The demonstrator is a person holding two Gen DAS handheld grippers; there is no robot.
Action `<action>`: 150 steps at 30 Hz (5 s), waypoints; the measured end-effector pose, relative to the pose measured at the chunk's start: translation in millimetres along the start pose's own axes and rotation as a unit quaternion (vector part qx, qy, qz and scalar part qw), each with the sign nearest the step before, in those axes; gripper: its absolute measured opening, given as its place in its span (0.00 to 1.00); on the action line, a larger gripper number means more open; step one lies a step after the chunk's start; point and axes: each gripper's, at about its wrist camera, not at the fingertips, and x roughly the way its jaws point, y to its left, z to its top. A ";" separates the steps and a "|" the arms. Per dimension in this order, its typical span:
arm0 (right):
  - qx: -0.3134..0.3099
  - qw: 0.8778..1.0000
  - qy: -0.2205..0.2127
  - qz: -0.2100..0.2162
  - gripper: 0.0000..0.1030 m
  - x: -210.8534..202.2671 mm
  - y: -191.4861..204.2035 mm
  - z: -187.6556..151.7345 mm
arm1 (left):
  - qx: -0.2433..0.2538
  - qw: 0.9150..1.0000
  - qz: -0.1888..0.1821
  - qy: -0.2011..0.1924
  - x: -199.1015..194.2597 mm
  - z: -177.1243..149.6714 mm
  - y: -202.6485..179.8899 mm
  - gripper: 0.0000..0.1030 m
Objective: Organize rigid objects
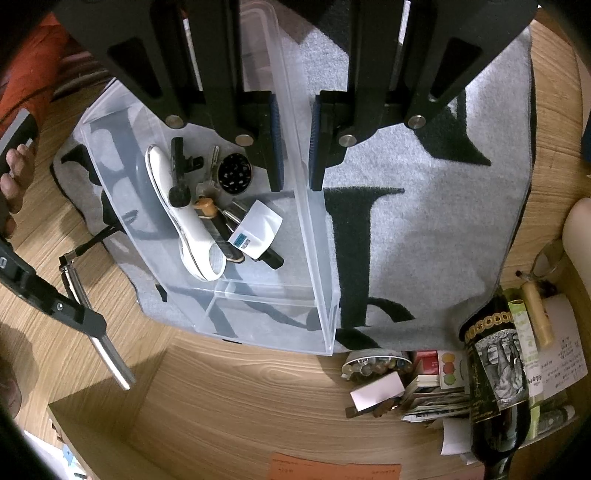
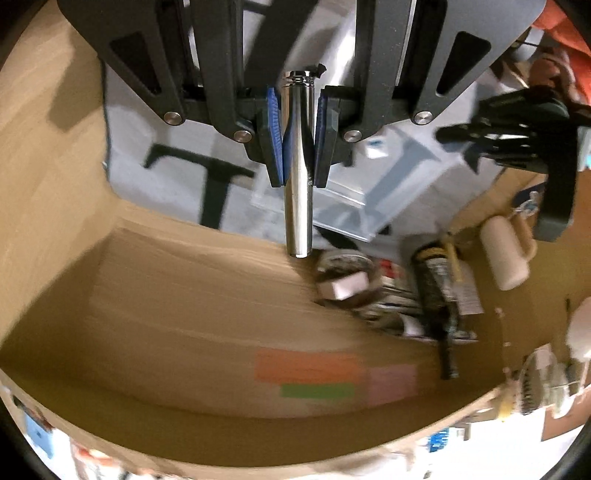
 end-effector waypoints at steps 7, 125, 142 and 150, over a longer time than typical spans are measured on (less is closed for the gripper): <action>-0.027 0.999 0.030 0.035 0.14 28.0 29.6 -1.0 | -0.002 1.000 -0.003 -0.001 -0.5 0.3 1.2 0.13; 0.008 0.984 -0.161 -0.077 1.00 -122.5 56.1 -38.5 | 0.061 0.957 0.030 -0.283 -148.2 -22.3 -64.1 0.99; 0.002 0.983 -0.164 -0.079 1.00 -123.3 59.1 -38.4 | 0.061 0.956 0.026 -0.286 -150.0 -22.5 -65.0 0.99; 0.004 0.983 -0.164 -0.079 1.00 -122.8 59.2 -37.9 | 0.050 0.960 0.017 -0.274 -147.1 -21.5 -62.6 0.99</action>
